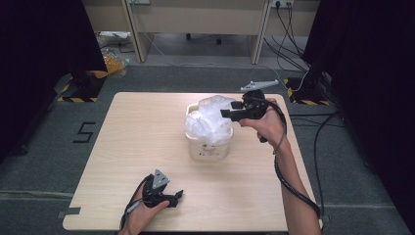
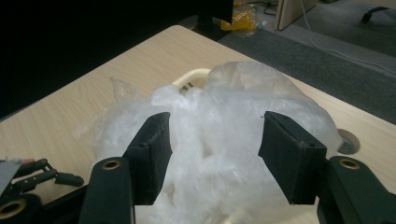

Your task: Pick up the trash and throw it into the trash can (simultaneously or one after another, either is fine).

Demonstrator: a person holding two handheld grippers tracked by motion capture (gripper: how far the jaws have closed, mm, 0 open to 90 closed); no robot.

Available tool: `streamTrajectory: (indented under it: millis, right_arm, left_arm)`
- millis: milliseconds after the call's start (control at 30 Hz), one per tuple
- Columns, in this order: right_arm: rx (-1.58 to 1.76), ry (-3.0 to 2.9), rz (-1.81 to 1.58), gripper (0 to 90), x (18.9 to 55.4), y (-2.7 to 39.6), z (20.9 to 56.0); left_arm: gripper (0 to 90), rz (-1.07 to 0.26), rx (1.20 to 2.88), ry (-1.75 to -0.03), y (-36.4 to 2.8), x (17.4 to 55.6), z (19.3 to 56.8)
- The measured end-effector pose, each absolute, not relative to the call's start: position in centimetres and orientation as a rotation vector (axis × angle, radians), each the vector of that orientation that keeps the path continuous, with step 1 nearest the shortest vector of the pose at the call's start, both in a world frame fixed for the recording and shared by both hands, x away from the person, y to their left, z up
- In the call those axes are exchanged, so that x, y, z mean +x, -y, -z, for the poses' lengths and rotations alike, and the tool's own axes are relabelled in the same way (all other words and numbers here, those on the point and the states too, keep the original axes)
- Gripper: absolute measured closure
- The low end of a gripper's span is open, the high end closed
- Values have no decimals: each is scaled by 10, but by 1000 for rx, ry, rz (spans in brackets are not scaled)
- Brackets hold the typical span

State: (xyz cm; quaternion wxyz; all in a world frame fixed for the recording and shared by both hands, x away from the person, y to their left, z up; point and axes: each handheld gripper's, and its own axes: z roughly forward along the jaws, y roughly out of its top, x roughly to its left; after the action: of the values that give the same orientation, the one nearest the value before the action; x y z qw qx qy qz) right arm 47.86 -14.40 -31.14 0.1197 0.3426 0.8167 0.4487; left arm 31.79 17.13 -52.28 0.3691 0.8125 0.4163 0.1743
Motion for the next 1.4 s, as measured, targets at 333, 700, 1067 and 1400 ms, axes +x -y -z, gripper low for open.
streamTrajectory:
  millis: [333, 700, 1067, 1400]
  right_arm:
    - [1018, -2348, -1325, 400, 461, 175, 327]
    - [1107, -2318, -1307, 371, 445, 213, 363]
    - [1191, -2302, -1292, 355, 430, 239, 402]
    - [1214, -2289, -1276, 351, 412, 248, 428]
  left_arm:
    - [140, -448, 2085, -1069, -171, 318, 523]
    - [139, -449, 2087, -1069, -171, 318, 523]
    - [140, -449, 2085, -1070, -171, 318, 523]
    - [139, -450, 2087, -1070, -171, 318, 523]
